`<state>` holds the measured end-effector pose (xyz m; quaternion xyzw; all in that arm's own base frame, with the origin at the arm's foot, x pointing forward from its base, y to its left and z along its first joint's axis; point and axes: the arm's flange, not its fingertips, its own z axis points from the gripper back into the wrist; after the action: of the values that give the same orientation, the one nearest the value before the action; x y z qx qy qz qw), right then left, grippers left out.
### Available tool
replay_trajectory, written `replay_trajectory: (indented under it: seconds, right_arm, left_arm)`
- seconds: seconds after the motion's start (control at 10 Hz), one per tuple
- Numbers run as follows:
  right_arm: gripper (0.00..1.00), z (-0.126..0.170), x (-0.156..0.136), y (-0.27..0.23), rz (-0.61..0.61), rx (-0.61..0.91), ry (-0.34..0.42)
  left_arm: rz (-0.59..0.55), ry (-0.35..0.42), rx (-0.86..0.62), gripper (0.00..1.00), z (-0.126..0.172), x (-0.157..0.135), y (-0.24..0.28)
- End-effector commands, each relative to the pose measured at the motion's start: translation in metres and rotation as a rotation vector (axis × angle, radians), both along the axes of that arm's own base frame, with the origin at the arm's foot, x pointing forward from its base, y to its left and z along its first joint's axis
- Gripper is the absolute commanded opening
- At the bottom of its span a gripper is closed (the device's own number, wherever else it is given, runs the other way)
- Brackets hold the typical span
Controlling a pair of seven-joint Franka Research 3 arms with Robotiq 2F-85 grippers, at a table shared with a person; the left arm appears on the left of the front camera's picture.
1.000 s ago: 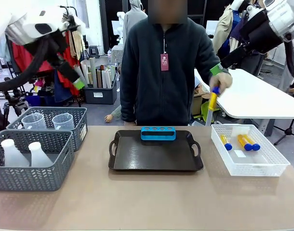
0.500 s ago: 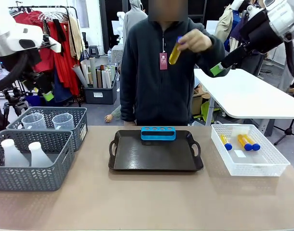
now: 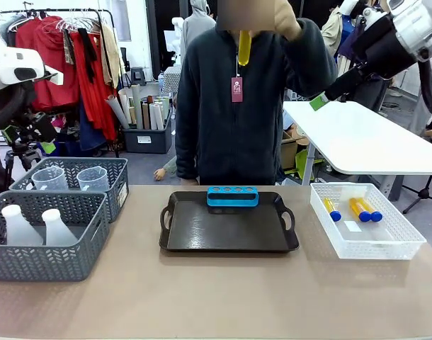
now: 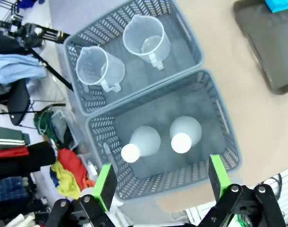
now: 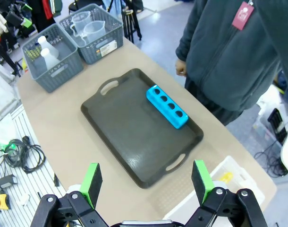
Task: Prepare the laboratory tools.
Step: Pick up one Small flask and place it on the Handle tray.
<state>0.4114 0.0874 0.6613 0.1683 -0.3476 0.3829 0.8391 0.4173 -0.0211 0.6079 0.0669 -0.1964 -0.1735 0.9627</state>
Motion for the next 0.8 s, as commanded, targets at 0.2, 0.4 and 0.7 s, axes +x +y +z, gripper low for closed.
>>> replay_trajectory:
  seconds: [0.2,0.4,0.7]
  right_arm:
    - [1.00,-0.001,0.000,0.000,0.012,0.021,-0.001]
    - [1.00,-0.001,0.000,0.000,0.012,0.021,-0.001]
    - [1.00,-0.001,0.000,0.000,0.012,0.021,-0.001]
  left_arm:
    - [-0.012,-0.003,0.000,1.00,0.001,-0.001,-0.005]
    - [0.020,0.062,0.066,1.00,-0.023,0.015,0.015]
    - [0.173,0.122,0.043,1.00,-0.062,0.024,0.043]
